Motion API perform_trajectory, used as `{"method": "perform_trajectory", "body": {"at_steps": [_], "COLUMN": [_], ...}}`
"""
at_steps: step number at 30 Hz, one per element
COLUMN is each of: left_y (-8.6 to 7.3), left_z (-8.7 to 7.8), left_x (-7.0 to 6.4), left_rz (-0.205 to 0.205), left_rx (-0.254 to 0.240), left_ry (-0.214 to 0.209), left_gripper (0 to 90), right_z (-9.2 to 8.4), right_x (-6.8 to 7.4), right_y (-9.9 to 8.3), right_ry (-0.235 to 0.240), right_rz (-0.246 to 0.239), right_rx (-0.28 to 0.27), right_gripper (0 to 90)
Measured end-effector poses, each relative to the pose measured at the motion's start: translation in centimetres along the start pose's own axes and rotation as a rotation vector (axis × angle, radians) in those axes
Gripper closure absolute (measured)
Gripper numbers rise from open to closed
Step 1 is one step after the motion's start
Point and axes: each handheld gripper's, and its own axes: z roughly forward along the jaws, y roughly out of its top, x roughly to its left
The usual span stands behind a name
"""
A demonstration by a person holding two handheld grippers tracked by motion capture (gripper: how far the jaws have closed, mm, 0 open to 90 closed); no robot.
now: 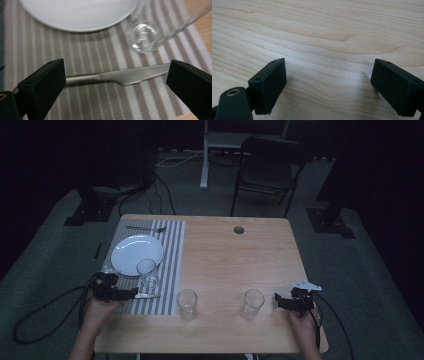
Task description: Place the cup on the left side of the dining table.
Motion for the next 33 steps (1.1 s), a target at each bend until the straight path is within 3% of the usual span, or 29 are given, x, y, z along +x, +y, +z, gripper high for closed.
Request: {"method": "perform_trajectory", "body": {"at_steps": [8,10,18,23,24,26,28,31,33], "left_y": [-2.5,-3.1,-5.2,-6.2,-6.4,-6.7,-7.1,-7.6,-7.8], "left_z": [-0.6,-0.7,0.0,0.6,0.8,0.9,1.0,1.1,1.3], "left_x": [1.4,2.0,3.6,3.9,4.0,4.2,4.3,4.5,4.7], "left_rz": [-0.048,-0.085,-0.117,-0.104,-0.108,-0.109,-0.085,-0.062,-0.054], "left_rx": [-0.058,-0.074,-0.048,-0.039,-0.050,-0.074,-0.096,-0.107,-0.116], "left_ry": [0.010,0.012,0.003,0.051,0.047,0.082,0.109,0.108,0.078], "left_gripper": [3.1,3.1,0.6,0.7,0.7,0.7,0.8,0.8,0.8], "right_z": [0.0,0.0,0.0,0.0,0.0,0.0,0.0,0.0,0.0], "right_x": [0.0,0.0,0.0,0.0,0.0,0.0,0.1,0.1,0.1], "right_y": [0.0,0.0,0.0,0.0,0.0,0.0,0.0,0.0,0.0], "right_ry": [-0.001,-0.001,-0.001,-0.001,-0.002,-0.003,-0.003,-0.003,-0.003], "right_rz": [0.003,0.003,0.003,0.003,0.005,0.005,0.007,0.007,0.007], "right_rx": [0.000,-0.001,-0.001,-0.001,0.000,0.000,0.001,0.001,0.000], "right_gripper": [12.7,12.7,12.7,12.7,12.7,12.7,12.7,12.7,12.7]}}
